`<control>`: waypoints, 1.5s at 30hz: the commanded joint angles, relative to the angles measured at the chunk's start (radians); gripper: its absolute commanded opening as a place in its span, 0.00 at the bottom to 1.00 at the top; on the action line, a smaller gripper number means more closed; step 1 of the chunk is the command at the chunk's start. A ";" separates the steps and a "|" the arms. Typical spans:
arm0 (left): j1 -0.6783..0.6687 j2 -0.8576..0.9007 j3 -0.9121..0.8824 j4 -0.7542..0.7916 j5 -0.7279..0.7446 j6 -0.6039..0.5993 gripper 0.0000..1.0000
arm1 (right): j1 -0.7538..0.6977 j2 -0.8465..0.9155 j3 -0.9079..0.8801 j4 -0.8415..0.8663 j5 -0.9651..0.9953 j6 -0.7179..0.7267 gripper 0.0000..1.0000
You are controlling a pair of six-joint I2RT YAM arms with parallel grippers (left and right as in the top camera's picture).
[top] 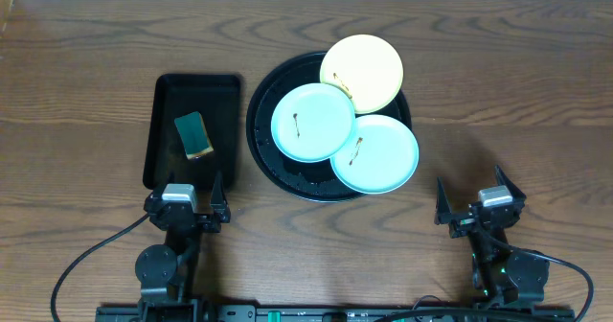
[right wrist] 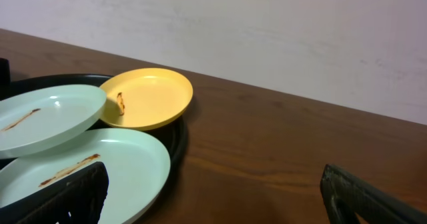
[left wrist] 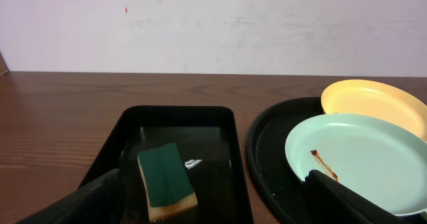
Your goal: Clean dirty plates on tray and stack at the side
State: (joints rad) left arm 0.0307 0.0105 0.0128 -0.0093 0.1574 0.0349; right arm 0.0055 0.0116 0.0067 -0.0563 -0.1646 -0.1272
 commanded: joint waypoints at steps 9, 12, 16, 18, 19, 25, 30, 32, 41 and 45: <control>-0.004 -0.005 -0.009 -0.047 0.017 0.017 0.85 | -0.005 -0.005 -0.001 -0.004 -0.005 0.015 0.99; -0.004 -0.005 -0.009 -0.047 0.017 0.017 0.85 | -0.005 -0.005 -0.001 -0.004 -0.005 0.015 0.99; -0.004 -0.005 -0.009 -0.046 0.017 0.017 0.85 | -0.005 -0.005 -0.001 -0.004 -0.004 0.015 0.99; -0.004 -0.005 -0.009 -0.047 0.017 0.017 0.85 | -0.005 -0.005 -0.001 -0.004 -0.005 0.015 0.99; -0.004 -0.005 -0.009 -0.046 0.017 0.017 0.85 | -0.005 -0.005 -0.001 -0.004 -0.005 0.015 0.99; -0.004 -0.005 -0.009 -0.047 0.017 0.017 0.85 | -0.005 -0.005 -0.001 -0.004 -0.005 0.015 0.99; -0.004 -0.005 -0.009 -0.046 0.017 0.017 0.85 | -0.005 -0.005 -0.001 -0.004 -0.005 0.015 0.99; -0.004 -0.005 -0.009 -0.047 0.017 0.017 0.85 | -0.005 -0.005 -0.001 -0.004 -0.005 0.015 0.99; -0.004 -0.005 -0.009 -0.046 0.013 0.017 0.85 | -0.005 -0.005 -0.001 -0.004 -0.005 0.015 0.99; -0.004 -0.005 -0.008 0.006 0.018 0.013 0.85 | -0.005 -0.005 -0.001 -0.004 -0.005 0.015 0.99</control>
State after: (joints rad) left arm 0.0307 0.0105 0.0128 0.0029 0.1581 0.0345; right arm 0.0055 0.0116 0.0067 -0.0563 -0.1646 -0.1272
